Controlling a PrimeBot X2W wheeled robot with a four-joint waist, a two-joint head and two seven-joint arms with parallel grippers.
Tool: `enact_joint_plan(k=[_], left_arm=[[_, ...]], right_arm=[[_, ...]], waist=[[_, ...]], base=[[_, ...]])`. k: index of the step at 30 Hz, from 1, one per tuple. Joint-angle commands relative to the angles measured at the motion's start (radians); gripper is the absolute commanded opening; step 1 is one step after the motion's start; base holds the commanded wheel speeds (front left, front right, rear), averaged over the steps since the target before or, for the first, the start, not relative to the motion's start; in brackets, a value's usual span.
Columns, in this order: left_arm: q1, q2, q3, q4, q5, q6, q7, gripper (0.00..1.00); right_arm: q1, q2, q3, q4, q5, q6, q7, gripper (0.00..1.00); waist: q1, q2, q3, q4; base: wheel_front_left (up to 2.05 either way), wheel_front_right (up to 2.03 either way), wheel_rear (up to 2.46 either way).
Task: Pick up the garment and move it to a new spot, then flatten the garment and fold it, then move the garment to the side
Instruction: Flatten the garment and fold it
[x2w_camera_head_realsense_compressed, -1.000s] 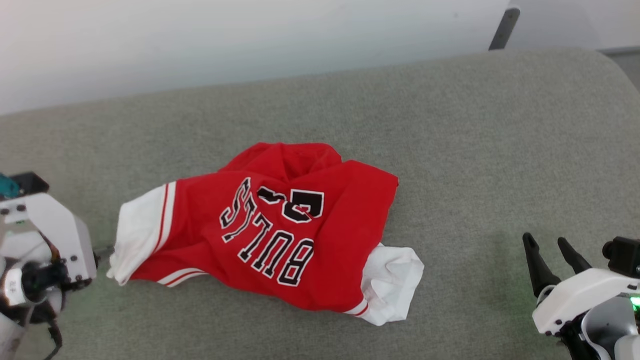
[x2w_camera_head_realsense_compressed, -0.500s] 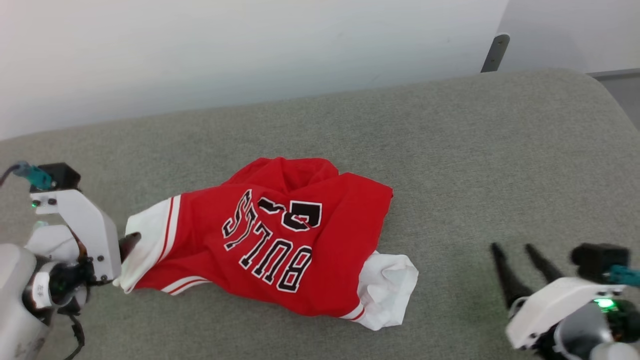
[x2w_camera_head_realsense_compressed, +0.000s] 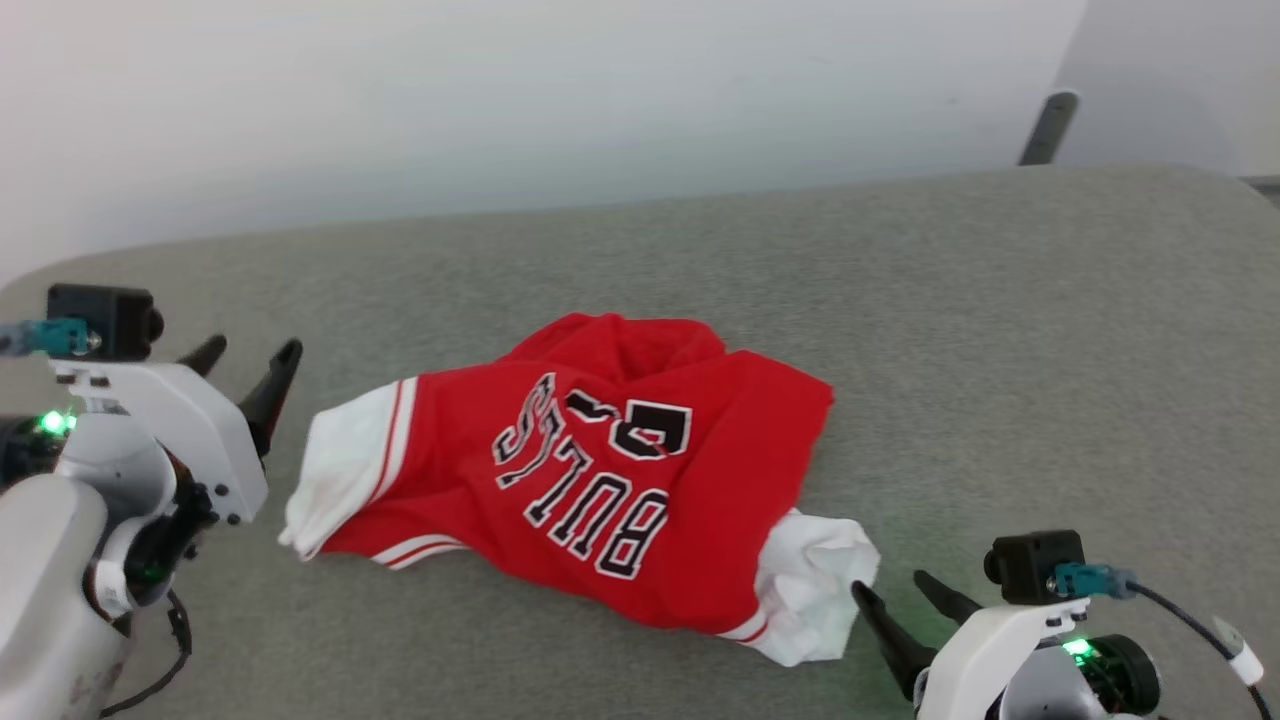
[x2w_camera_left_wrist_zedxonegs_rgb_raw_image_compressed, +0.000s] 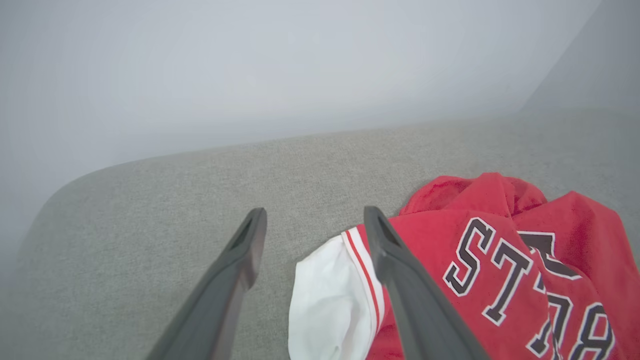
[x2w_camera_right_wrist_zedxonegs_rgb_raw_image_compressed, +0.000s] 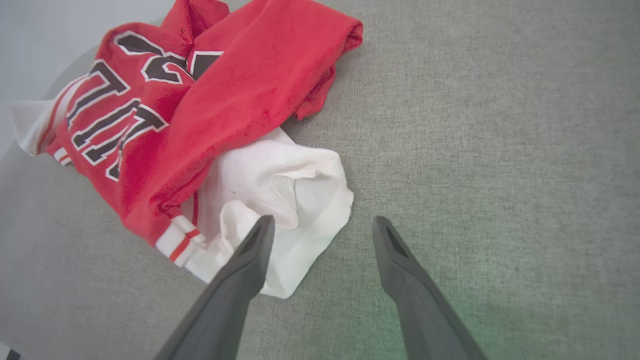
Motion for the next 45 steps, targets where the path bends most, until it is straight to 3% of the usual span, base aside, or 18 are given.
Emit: enact_joint_plan(k=[1,8,17,18,19,20,28,35,45], left_arm=[[-0.010,-0.007,0.000,-0.001,0.033,-0.022,-0.066,1.00],[0.012,-0.036,0.029,0.013,0.093,-0.045,-0.315,1.00],[0.119,-0.080,0.083,0.029,0.076,-0.017,-0.492,1.00],[0.133,-0.078,0.088,0.029,0.086,-0.014,-0.502,1.00],[0.144,-0.078,0.087,0.024,0.098,-0.014,-0.510,1.00],[0.157,-0.086,0.094,0.021,0.100,-0.007,-0.517,1.00],[0.256,-0.138,0.192,-0.038,0.146,0.017,-0.531,1.00],[0.370,-0.206,0.304,-0.101,0.217,0.008,-0.530,1.00],[0.445,-0.265,0.389,-0.126,0.285,-0.031,-0.530,1.00]], right_arm=[[-0.019,-0.007,-0.007,0.022,-0.020,-0.001,0.016,1.00],[-0.071,-0.002,-0.033,0.107,-0.064,-0.001,0.072,1.00],[-0.099,0.005,-0.088,0.214,-0.105,-0.001,0.186,0.98],[-0.097,0.006,-0.089,0.220,-0.110,-0.001,0.195,0.48],[-0.097,0.004,-0.084,0.222,-0.116,-0.001,0.202,0.19],[-0.097,0.004,-0.081,0.223,-0.114,0.000,0.208,0.00],[-0.091,-0.036,-0.092,0.218,-0.098,-0.001,0.213,0.00],[-0.126,-0.097,-0.145,0.201,-0.085,-0.001,0.251,0.00],[-0.166,-0.255,-0.224,0.184,-0.051,-0.001,0.340,0.00]], waist=[[0.0001,0.0000,0.002,0.049],[0.0001,0.0000,0.010,0.130],[0.0001,0.0000,0.012,0.198],[0.0001,0.0000,0.012,0.202],[0.0001,0.0000,0.011,0.207],[0.0001,0.0000,0.011,0.210],[0.0001,0.0000,-0.003,0.231],[0.0001,0.0000,-0.016,0.249],[0.0001,0.0000,-0.025,0.276]], base=[[0.00,0.00,0.00],[0.00,0.00,0.00],[0.00,0.00,0.00],[0.00,0.00,0.00],[0.00,0.00,0.00],[0.00,0.00,0.00],[0.00,0.00,0.00],[0.00,0.00,0.00],[0.00,0.00,0.00]])
